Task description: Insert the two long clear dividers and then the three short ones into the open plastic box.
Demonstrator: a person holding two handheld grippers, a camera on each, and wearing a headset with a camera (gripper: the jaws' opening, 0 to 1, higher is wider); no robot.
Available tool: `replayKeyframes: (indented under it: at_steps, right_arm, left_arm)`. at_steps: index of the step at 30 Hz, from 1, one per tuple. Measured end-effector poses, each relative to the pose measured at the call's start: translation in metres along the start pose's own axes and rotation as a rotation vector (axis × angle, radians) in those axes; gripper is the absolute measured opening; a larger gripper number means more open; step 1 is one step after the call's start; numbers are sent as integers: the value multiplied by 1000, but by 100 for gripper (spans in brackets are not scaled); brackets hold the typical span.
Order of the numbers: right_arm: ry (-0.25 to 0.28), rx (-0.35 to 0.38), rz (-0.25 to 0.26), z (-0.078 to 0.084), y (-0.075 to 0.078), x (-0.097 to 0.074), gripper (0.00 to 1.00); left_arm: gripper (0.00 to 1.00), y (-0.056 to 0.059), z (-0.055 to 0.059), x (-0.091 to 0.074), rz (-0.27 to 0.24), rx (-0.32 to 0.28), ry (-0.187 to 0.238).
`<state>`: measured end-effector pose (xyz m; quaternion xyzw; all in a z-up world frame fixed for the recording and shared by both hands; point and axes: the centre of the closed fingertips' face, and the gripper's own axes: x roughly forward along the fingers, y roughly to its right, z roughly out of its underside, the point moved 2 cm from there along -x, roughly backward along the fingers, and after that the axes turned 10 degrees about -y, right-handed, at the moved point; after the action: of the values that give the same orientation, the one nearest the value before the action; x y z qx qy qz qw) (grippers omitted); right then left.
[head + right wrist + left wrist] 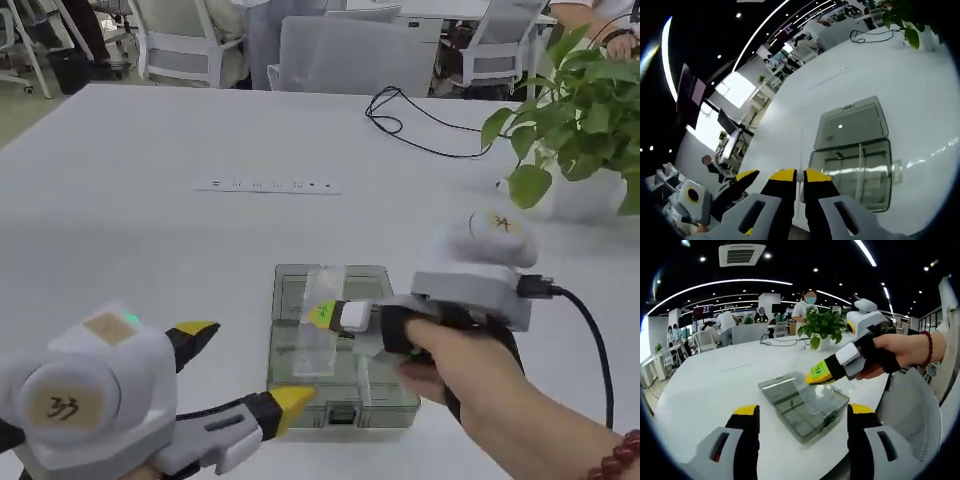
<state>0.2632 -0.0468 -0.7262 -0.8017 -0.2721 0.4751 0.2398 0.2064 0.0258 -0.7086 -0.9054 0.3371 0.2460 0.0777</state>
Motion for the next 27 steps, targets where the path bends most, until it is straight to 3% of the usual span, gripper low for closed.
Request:
replayKeyframes:
  at_steps: [5, 10, 17, 27]
  right_arm:
    - [-107, 59, 86, 5, 15, 6, 6]
    - [-154, 98, 134, 3, 25, 11, 6]
    - [-236, 112, 189, 5, 33, 21, 6]
    - [-359, 108, 250, 10, 43, 30, 6]
  left_arm:
    - [84, 3, -2, 1, 17, 48, 12]
    - [90, 5, -1, 4, 32, 97, 10]
    - [99, 2, 6, 11, 57, 82, -7]
    - [100, 0, 9, 13, 60, 86, -20]
